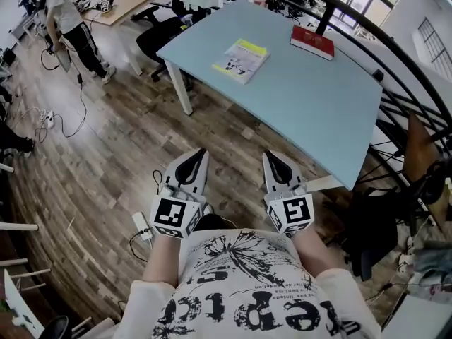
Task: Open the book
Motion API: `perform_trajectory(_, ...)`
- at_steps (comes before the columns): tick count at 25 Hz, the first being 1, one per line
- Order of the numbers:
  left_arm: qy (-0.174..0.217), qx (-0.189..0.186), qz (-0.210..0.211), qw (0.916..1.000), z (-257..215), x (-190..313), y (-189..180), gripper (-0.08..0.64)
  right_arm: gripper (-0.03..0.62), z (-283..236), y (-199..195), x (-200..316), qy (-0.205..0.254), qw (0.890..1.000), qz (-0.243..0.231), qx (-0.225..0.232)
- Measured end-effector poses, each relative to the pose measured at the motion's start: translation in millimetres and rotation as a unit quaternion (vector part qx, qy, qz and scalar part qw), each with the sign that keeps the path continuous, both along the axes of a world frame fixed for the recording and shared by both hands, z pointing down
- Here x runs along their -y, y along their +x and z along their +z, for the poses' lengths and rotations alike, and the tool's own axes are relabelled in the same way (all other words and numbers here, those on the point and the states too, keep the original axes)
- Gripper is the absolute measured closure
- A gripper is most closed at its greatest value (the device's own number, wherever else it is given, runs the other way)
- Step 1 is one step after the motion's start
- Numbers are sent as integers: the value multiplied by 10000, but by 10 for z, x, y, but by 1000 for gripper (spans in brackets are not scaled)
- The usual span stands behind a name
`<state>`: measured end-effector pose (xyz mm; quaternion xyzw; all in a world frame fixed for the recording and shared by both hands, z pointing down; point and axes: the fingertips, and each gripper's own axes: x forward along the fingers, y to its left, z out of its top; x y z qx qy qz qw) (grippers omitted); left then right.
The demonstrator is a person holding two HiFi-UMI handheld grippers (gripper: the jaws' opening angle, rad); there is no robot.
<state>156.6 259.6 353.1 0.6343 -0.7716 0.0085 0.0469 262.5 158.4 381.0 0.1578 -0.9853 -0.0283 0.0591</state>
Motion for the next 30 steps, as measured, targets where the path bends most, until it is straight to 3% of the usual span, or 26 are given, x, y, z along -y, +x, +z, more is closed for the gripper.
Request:
perform_trajectory(7,42,-233,431,9988,-67,18,-1075,540,581,-86,-891,41,80,9979,639,-101)
perform_trajectory(16,-164,-318,772,9964,135,319,-1803,540,581,23,-1511,325,46,9944,998,-358)
perform_trajectory(23,-382,-276,932,9945,358,957,-2324,541,581,202,-2025,913,-77,9928,1139,-364)
perform_trajectory(30,-439,-268,1390,9889,307,1994,-2800,540,581,111,-2491,1811,-114,9877,1543,-215)
